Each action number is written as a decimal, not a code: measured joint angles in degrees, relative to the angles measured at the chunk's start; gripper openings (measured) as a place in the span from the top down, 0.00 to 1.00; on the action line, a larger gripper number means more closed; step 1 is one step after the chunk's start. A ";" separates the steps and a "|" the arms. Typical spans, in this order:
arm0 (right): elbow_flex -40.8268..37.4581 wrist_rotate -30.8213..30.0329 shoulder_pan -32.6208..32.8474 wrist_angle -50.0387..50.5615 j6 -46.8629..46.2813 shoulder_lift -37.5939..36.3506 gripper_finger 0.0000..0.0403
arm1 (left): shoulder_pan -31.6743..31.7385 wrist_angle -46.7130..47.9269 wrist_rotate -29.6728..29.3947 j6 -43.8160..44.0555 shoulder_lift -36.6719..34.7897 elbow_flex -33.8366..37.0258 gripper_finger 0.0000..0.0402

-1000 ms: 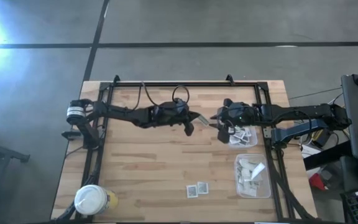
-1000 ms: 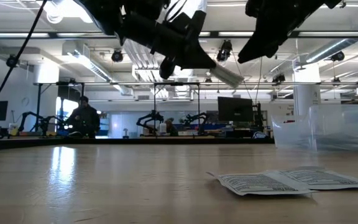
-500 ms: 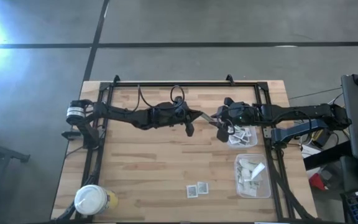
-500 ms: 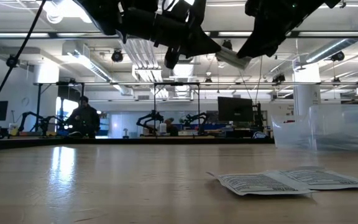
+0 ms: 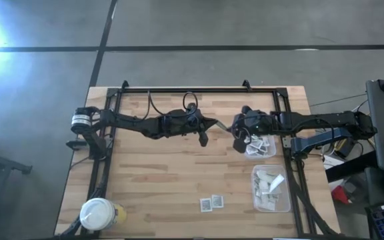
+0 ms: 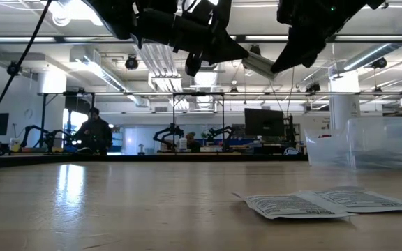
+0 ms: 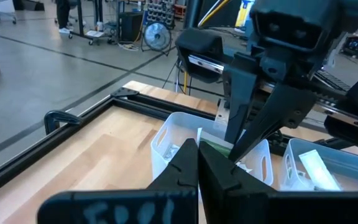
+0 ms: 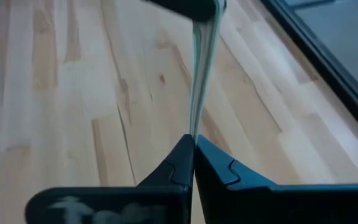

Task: Pick & Place First Aid Supplies
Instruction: Put the bandage pack into the bottom bin, then put the right towelette pack into the top bin

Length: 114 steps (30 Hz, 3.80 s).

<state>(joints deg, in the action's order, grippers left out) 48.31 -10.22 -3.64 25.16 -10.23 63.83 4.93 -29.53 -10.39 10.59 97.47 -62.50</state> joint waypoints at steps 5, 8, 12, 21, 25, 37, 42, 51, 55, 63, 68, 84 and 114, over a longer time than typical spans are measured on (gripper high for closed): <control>0.00 0.03 0.00 2.11 -1.68 0.00 0.98 | 0.00 0.00 0.00 0.00 0.00 0.00 1.00; 0.00 0.04 0.00 2.07 -1.65 0.00 0.98 | 0.00 0.01 0.00 0.00 0.00 0.00 1.00; 0.00 0.24 0.00 2.00 -1.39 0.00 0.98 | 0.00 0.03 0.00 -0.02 0.00 0.00 1.00; 0.04 0.33 -0.02 -1.76 -0.95 -0.02 0.95 | 0.00 0.97 0.02 -0.31 0.00 0.00 1.00; 0.07 0.14 -0.64 -3.00 -1.39 0.04 0.87 | 0.00 0.93 0.04 -0.32 0.00 0.00 1.00; 0.15 0.00 -0.92 -8.14 -0.05 1.85 0.79 | 0.00 -1.81 0.06 -0.44 0.00 0.00 1.00; 0.15 0.00 -0.92 -8.22 0.12 1.83 0.93 | 0.00 -1.75 0.35 -0.44 0.02 0.00 1.00; 0.15 0.13 -0.92 -7.60 -0.20 1.53 0.98 | 0.00 -1.39 0.33 -0.49 0.02 0.00 1.00; 0.15 0.12 -0.92 -6.04 -0.32 1.52 0.98 | 0.00 -0.85 0.23 -2.27 0.04 0.00 0.98; 0.15 0.34 -0.86 1.93 -2.75 1.06 0.98 | 0.19 1.63 -0.19 -4.68 0.04 0.00 0.76; 3.68 5.45 -0.41 17.22 -6.69 0.39 0.98 | 0.85 5.92 -0.16 -4.85 0.04 0.00 0.63; 13.03 25.13 15.83 49.65 -25.77 0.26 0.98 | 1.53 11.88 0.00 -6.16 0.04 0.00 0.59; -3.76 26.71 38.27 25.67 -57.13 0.46 0.82 | -2.80 23.20 -0.01 -9.11 -2.17 -0.01 0.59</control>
<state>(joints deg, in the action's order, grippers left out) 44.56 16.49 34.63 50.83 -67.35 64.29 2.13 -6.33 -10.40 1.48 95.30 -62.51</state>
